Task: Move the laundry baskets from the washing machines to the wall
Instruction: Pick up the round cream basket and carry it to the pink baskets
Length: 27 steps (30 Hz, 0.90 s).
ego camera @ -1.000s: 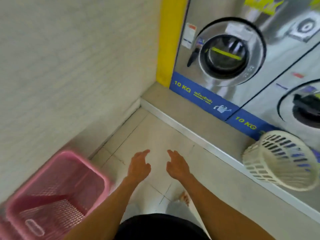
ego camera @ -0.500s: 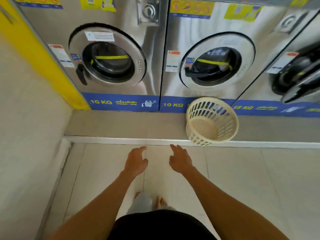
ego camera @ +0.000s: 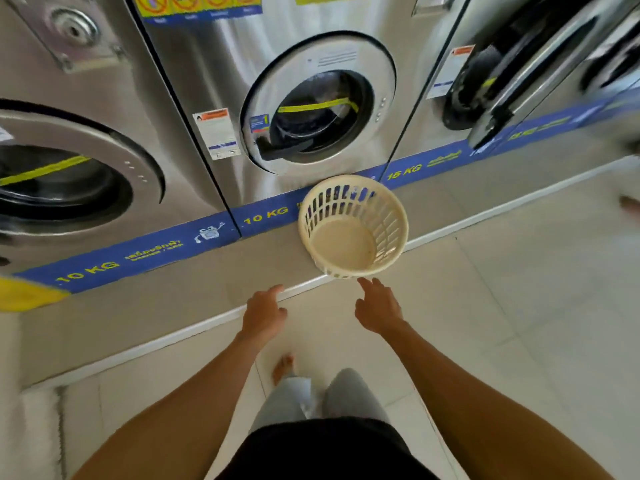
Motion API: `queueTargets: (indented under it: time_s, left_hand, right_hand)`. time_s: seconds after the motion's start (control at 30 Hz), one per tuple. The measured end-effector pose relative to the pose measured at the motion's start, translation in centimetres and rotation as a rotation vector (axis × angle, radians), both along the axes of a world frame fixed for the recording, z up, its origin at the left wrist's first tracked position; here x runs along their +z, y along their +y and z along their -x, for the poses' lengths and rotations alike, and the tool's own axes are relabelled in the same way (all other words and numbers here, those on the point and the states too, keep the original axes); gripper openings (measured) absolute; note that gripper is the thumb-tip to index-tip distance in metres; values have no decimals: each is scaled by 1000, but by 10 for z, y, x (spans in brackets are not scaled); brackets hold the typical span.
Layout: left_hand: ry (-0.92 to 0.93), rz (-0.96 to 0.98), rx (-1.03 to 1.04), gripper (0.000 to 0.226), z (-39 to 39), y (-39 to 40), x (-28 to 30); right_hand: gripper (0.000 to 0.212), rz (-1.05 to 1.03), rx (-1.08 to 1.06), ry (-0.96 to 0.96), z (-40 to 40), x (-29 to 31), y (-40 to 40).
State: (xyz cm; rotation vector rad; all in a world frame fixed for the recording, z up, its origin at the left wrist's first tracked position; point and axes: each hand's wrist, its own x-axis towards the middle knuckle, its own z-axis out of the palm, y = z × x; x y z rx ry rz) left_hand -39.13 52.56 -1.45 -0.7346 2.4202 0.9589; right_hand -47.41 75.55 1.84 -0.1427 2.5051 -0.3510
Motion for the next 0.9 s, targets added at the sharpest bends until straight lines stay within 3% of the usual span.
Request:
queueTargets:
  time_s: [0.23, 0.57, 0.7, 0.9]
  left_hand:
    - [-52, -16, -76, 60, 69, 9, -33]
    - [-130, -54, 85, 59, 141, 54, -71]
    - [-142, -77, 129, 58, 176, 72, -116]
    - [-52, -70, 323, 71, 218, 89, -187]
  right_hand:
    - [67, -88, -102, -58, 65, -28, 25]
    - [60, -56, -108, -152, 167, -96, 59]
    - [54, -54, -127, -122, 210, -146, 79]
    - [67, -68, -218, -73, 255, -222, 96]
